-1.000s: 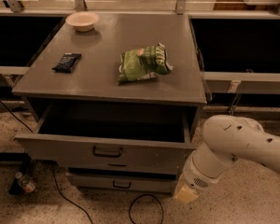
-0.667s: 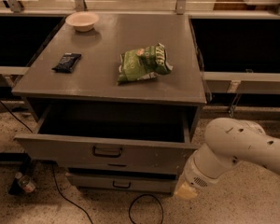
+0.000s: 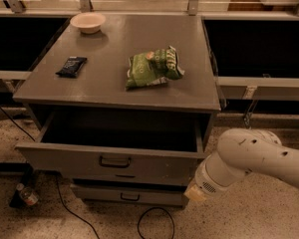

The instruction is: Close top drawer

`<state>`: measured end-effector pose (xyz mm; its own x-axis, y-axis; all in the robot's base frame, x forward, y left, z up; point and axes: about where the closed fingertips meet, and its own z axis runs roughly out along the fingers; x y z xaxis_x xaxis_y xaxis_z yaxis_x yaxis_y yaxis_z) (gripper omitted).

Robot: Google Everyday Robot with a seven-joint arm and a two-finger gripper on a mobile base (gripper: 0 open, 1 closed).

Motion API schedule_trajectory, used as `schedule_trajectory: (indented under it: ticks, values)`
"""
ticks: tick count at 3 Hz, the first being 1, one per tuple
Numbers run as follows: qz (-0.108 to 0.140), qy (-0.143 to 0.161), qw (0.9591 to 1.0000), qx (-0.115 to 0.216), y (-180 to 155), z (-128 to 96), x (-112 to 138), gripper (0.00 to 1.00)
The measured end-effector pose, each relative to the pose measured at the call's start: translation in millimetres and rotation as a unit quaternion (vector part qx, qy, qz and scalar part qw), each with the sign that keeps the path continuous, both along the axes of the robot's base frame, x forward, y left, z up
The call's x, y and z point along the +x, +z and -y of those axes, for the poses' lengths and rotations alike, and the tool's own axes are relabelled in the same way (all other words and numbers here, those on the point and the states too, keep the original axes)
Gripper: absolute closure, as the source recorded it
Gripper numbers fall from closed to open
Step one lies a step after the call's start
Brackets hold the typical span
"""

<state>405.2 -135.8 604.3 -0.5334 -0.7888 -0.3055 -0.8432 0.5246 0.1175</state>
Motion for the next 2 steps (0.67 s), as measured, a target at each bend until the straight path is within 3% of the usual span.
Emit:
schedule_trajectory:
  ticks: [2]
  values:
    - [0.030, -0.030, 0.9989, -0.022, 0.1, 0.4, 13.2, 1.00]
